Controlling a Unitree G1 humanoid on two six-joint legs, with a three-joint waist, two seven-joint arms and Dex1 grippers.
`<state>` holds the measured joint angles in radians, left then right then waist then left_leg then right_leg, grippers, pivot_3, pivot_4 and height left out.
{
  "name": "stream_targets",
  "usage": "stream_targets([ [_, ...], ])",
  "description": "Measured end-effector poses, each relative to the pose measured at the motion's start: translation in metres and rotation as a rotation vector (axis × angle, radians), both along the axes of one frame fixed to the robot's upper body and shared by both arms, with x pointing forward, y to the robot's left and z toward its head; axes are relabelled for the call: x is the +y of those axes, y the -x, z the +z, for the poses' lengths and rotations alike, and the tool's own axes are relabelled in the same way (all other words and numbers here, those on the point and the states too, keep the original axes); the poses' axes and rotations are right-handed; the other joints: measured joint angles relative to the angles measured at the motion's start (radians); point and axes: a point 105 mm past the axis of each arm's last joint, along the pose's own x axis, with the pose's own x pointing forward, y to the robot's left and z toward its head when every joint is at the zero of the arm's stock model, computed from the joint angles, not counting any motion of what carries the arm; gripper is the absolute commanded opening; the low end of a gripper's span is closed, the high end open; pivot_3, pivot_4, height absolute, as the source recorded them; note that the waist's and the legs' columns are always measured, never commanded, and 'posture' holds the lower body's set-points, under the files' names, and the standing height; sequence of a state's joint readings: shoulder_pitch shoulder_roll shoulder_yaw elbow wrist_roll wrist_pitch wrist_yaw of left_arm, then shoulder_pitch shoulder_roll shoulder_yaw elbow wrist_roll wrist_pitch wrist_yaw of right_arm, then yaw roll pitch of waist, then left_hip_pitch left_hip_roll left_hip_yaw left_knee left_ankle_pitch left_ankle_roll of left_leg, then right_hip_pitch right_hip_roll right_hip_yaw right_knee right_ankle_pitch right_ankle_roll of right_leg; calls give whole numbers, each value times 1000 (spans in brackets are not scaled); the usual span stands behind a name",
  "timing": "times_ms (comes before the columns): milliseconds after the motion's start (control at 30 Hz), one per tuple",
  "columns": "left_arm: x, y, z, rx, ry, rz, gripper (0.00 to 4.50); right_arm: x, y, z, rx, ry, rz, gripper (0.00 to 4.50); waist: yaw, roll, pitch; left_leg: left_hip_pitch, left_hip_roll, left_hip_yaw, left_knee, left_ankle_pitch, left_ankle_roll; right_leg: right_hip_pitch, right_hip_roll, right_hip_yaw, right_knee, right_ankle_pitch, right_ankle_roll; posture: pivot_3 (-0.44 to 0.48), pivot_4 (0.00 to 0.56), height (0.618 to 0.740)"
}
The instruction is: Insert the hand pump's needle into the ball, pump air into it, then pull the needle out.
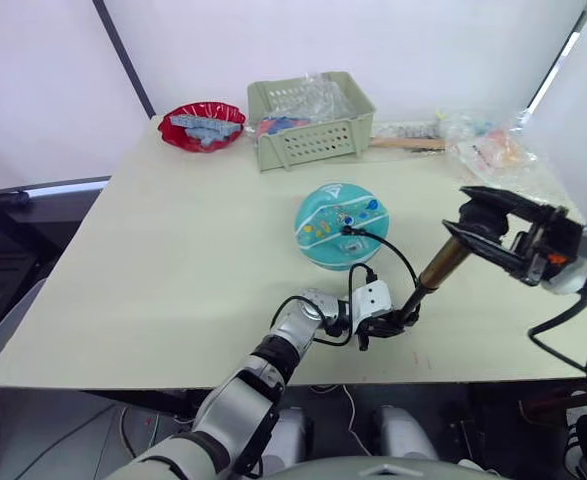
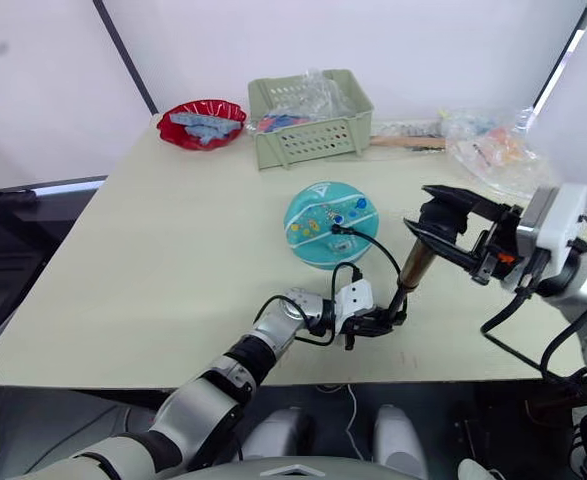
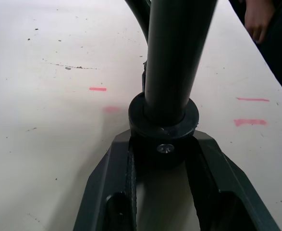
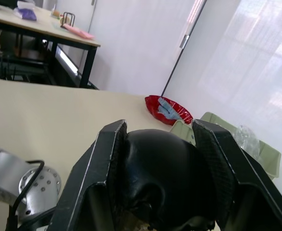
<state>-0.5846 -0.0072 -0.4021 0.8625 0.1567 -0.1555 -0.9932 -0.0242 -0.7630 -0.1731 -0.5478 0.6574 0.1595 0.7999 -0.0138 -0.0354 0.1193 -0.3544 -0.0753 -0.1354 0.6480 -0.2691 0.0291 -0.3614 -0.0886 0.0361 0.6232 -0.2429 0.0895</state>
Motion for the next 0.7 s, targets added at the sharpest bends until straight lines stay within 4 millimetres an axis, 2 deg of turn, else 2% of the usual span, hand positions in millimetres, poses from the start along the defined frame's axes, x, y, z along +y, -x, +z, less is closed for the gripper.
stream_targets([
  [67,-1,1,1,-2,5,-3,954,2,-5,-23,51,17,-15,1662,3,4,0,3,0,-1,0,0,0,0,1,-2,0,0,0,0,150,740],
  [200,-4,3,2,5,13,-19,954,6,-9,-45,99,37,-27,1662,8,13,0,3,-2,-1,-1,2,4,-1,3,-4,0,1,2,0,150,740],
  [367,-7,4,4,8,19,-34,954,6,-15,-73,185,42,-68,1662,17,13,2,-1,-3,-3,-2,2,4,-5,3,-6,0,1,1,0,150,740],
  [700,-8,4,5,5,22,-42,954,3,-18,-69,177,26,-89,1662,25,17,2,-8,-5,-6,-2,2,4,-12,2,-8,0,1,1,0,150,740],
])
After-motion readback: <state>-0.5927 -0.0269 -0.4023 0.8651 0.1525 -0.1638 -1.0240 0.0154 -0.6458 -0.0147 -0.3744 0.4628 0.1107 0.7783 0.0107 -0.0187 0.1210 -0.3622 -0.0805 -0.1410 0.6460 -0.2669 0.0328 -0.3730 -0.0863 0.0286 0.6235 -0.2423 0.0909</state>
